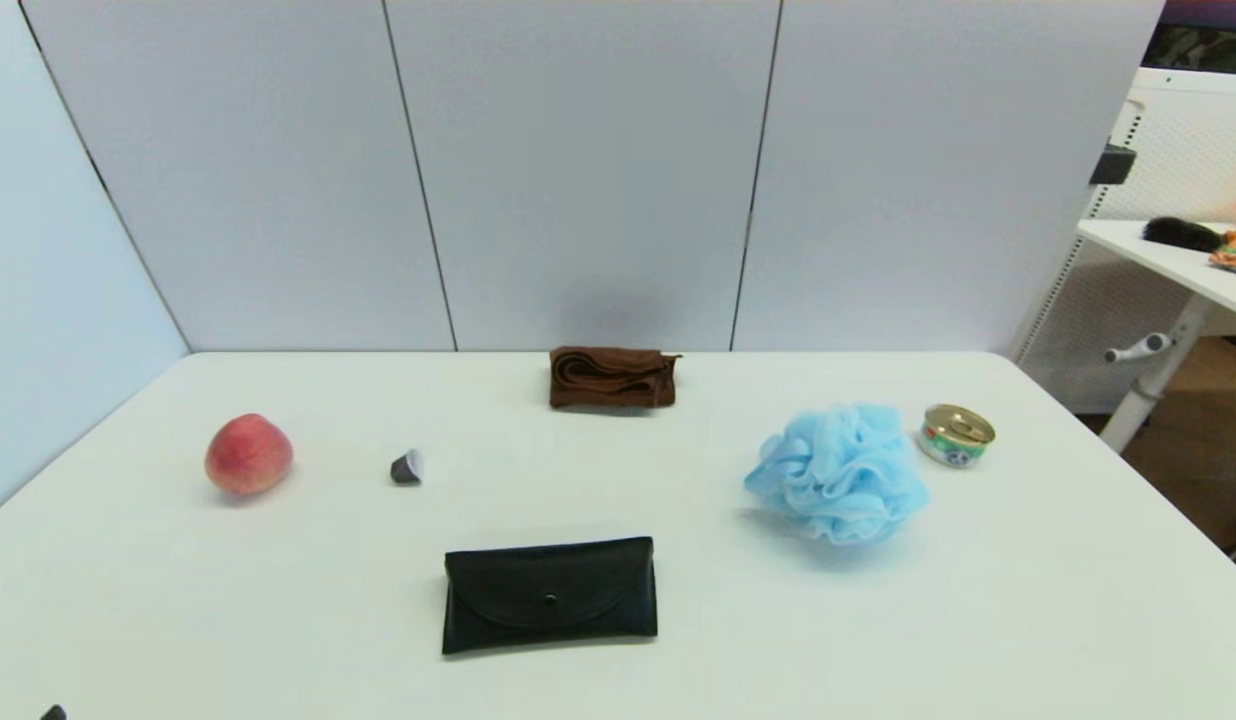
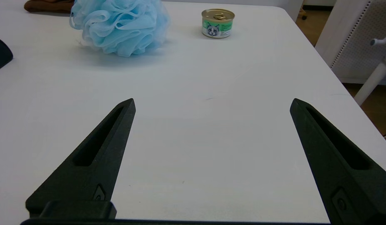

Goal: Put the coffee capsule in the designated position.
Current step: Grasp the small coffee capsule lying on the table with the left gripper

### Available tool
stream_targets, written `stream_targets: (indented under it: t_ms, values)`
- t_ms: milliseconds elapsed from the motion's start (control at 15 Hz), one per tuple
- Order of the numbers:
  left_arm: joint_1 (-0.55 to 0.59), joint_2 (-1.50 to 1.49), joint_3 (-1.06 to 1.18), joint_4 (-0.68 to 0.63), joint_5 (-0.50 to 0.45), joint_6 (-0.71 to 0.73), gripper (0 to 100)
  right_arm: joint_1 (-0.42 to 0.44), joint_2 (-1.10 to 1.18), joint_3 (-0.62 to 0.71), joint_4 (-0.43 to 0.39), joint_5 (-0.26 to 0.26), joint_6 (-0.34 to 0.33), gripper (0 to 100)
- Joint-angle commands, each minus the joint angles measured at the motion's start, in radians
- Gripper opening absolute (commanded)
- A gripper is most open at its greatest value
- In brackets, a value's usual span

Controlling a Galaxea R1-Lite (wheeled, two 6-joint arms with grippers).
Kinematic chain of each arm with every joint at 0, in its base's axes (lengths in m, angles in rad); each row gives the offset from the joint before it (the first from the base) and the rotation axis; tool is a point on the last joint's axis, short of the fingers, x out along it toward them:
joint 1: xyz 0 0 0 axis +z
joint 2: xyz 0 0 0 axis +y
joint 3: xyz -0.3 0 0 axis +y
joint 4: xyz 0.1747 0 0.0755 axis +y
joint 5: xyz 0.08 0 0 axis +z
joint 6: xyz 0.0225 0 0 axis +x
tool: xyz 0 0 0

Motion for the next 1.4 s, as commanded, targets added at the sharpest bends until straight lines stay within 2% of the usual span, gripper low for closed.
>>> stream_targets:
  t_ms: [67, 467, 600, 933, 1200, 1400]
  values:
    - [-0.079, 0.413, -0.296, 0.012, -0.002, 0.040, 100, 0.000, 0.001, 0.000, 0.001, 0.001, -0.001, 100]
    - [-0.272, 0.774, -0.380, -0.032, -0.049, 0.002, 100, 0.000, 0.001, 0.000, -0.001, 0.001, -0.001, 100]
    - [-0.318, 0.927, -0.373, -0.171, -0.078, -0.017, 100, 0.000, 0.001, 0.000, 0.001, 0.001, -0.001, 100]
    - [-0.346, 1.219, -0.360, -0.442, -0.080, -0.020, 100, 0.000, 0.001, 0.000, 0.001, 0.001, -0.001, 100]
    - [-0.346, 1.341, -0.360, -0.545, -0.060, -0.018, 100, 0.000, 0.001, 0.000, -0.001, 0.001, -0.001, 100]
    - [-0.358, 1.366, -0.345, -0.574, 0.035, -0.021, 100, 0.000, 0.001, 0.000, 0.001, 0.001, -0.001, 100]
